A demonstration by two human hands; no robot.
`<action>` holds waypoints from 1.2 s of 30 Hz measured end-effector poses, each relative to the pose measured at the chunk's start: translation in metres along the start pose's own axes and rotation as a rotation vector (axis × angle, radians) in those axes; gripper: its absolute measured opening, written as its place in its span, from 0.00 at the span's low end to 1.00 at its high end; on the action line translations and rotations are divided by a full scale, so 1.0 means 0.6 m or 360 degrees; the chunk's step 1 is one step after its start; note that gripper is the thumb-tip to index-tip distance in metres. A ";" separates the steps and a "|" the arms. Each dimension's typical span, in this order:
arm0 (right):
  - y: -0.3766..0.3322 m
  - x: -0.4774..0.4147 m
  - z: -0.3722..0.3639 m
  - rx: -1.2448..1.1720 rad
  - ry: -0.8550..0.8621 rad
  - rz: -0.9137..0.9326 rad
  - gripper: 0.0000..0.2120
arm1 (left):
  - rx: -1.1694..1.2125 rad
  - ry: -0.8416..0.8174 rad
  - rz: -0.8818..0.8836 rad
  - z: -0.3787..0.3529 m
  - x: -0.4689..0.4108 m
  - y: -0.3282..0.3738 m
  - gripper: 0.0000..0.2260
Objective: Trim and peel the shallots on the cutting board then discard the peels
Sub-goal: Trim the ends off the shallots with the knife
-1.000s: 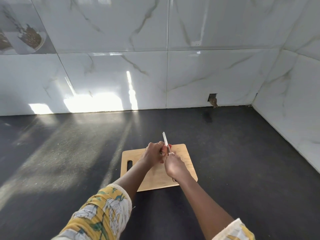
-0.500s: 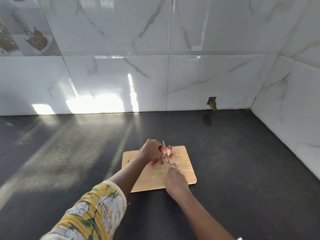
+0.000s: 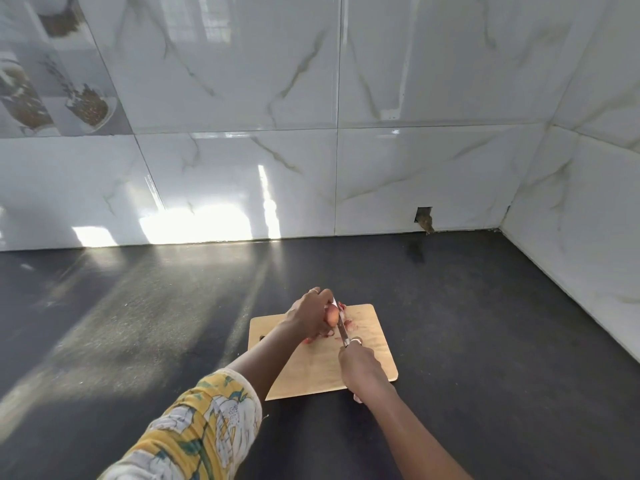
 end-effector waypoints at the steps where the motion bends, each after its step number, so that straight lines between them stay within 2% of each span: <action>1: -0.001 -0.001 0.001 -0.0006 -0.0006 -0.0010 0.18 | 0.0029 -0.0031 -0.0030 0.002 0.001 0.001 0.25; 2: -0.002 -0.003 0.003 -0.0003 -0.0014 -0.0020 0.18 | 0.0030 -0.0048 -0.0043 0.003 0.001 -0.001 0.26; 8: -0.014 -0.004 0.023 -0.0051 0.0052 0.0020 0.18 | 0.0055 -0.0038 0.0058 -0.004 -0.005 -0.017 0.12; 14: -0.023 -0.003 0.020 0.0000 0.0036 0.0018 0.17 | 0.0211 -0.0072 0.0106 -0.020 -0.006 -0.020 0.14; 19: -0.024 -0.007 0.012 -0.0103 0.0053 -0.0014 0.16 | 0.0303 -0.0010 0.0080 -0.016 -0.005 -0.026 0.13; 25: -0.036 -0.012 0.012 -0.0212 0.0052 -0.0070 0.18 | 0.0255 0.0108 0.0003 -0.013 -0.007 -0.026 0.12; 29: -0.048 -0.005 0.021 -0.0136 0.0091 0.0029 0.16 | 0.0239 0.0095 0.0080 -0.020 -0.007 -0.032 0.12; 36: -0.060 0.000 0.013 -0.0102 0.0069 0.0000 0.18 | 0.0168 0.0056 0.0173 -0.021 -0.009 -0.035 0.12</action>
Point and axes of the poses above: each hand's wrist, its own x-axis away from the middle knuckle, its own z-axis out of the back of the hand, y = z × x, the point moved 6 cm from there along -x, towards the middle knuckle, and after that the axes turned 7 degrees about y, right-handed, at the moved point
